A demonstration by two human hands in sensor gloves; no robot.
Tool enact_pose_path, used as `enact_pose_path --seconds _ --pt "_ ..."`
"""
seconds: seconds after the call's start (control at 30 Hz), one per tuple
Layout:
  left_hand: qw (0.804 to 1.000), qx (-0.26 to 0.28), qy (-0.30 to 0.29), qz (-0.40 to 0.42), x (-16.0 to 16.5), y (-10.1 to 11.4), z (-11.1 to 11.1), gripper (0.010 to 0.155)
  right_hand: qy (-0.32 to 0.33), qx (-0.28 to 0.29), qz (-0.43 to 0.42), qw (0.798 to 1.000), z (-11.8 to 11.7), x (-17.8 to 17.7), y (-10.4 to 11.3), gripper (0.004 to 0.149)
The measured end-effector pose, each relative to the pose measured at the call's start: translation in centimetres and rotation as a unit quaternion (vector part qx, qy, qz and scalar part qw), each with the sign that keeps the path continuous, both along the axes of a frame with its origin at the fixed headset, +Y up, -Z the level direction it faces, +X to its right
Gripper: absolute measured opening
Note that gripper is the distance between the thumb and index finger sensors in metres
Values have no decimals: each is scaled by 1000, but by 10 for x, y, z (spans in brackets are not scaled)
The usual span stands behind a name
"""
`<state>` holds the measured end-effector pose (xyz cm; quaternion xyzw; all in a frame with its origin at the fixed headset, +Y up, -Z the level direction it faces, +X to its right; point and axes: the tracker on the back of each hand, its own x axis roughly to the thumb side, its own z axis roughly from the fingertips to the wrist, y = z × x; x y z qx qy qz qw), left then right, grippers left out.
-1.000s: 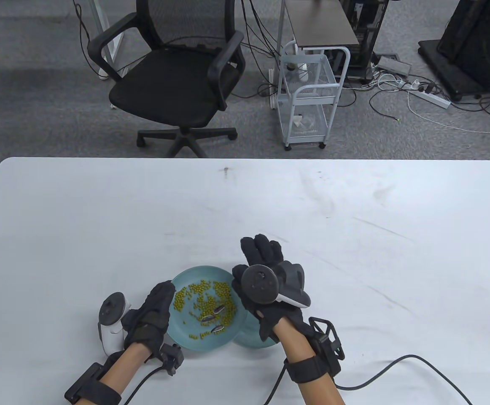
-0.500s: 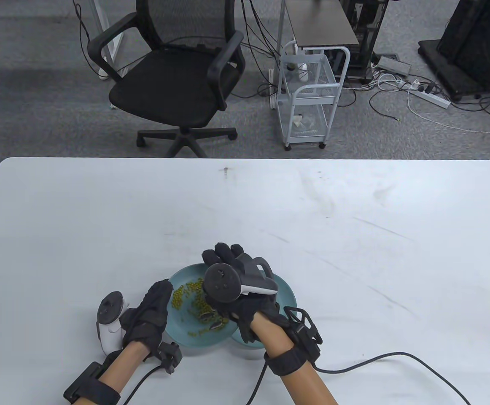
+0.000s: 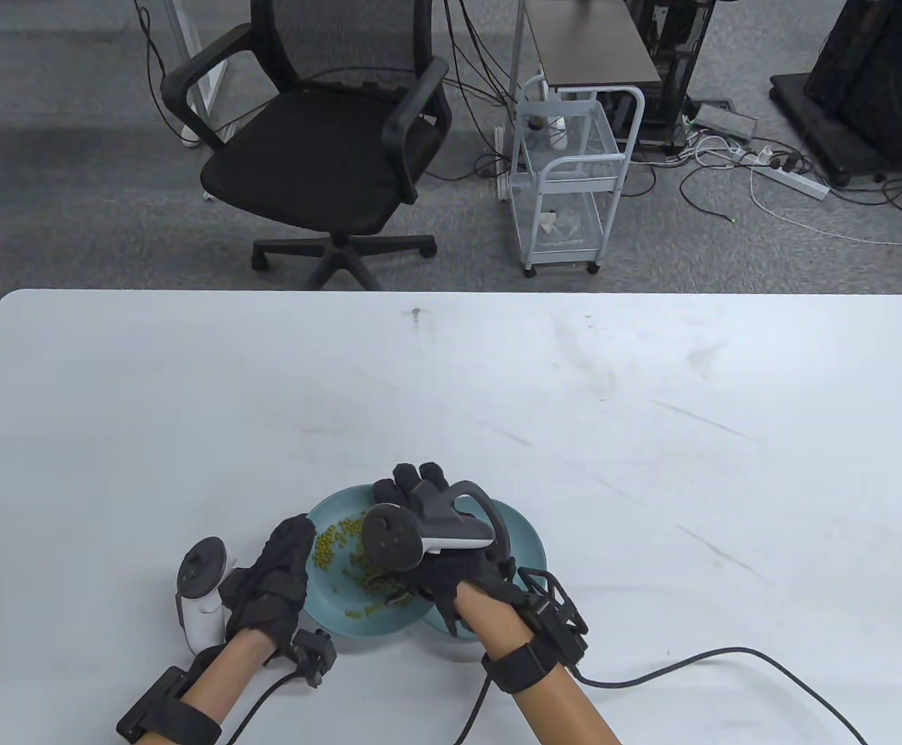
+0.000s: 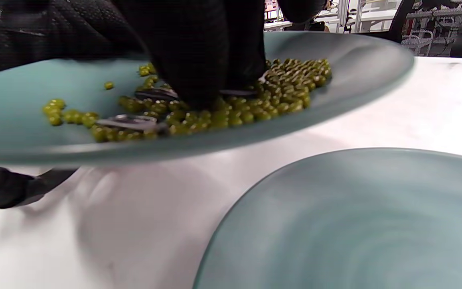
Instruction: Pick sunflower seeds with hand pinch into plate
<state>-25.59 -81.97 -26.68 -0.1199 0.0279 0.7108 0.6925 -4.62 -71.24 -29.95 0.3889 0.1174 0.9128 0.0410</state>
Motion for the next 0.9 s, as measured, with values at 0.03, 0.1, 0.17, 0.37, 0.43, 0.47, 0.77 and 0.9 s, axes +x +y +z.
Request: enact_pose_path --seconds 0.03,0.1,0.17,0.37,0.43,0.47,0.77,0.9 --pt "1000 2 0 -3 0 0 0 49 -1 4 -2 1000 0 0 0 39" --pt "1000 5 -3 -5 1 0 0 49 -1 12 -11 1000 1 0 1 36" --pt "1000 6 -5 -5 1 0 0 49 -2 12 -11 1000 1 0 0 36" --pt "1000 17 -9 -15 2 0 0 49 -11 4 -12 1000 0 1 -4 33" --pt "999 19 -9 -23 3 0 0 49 -13 -1 -15 1000 0 1 -6 33" --pt "999 20 -9 -24 3 -1 0 49 -13 -1 -15 1000 0 1 -6 34" --pt "1000 16 -11 -17 3 -2 1 49 -8 17 -6 1000 3 -2 -5 35" --pt "1000 14 -11 -15 4 -2 1 49 -7 19 -3 1000 4 -3 -5 36"
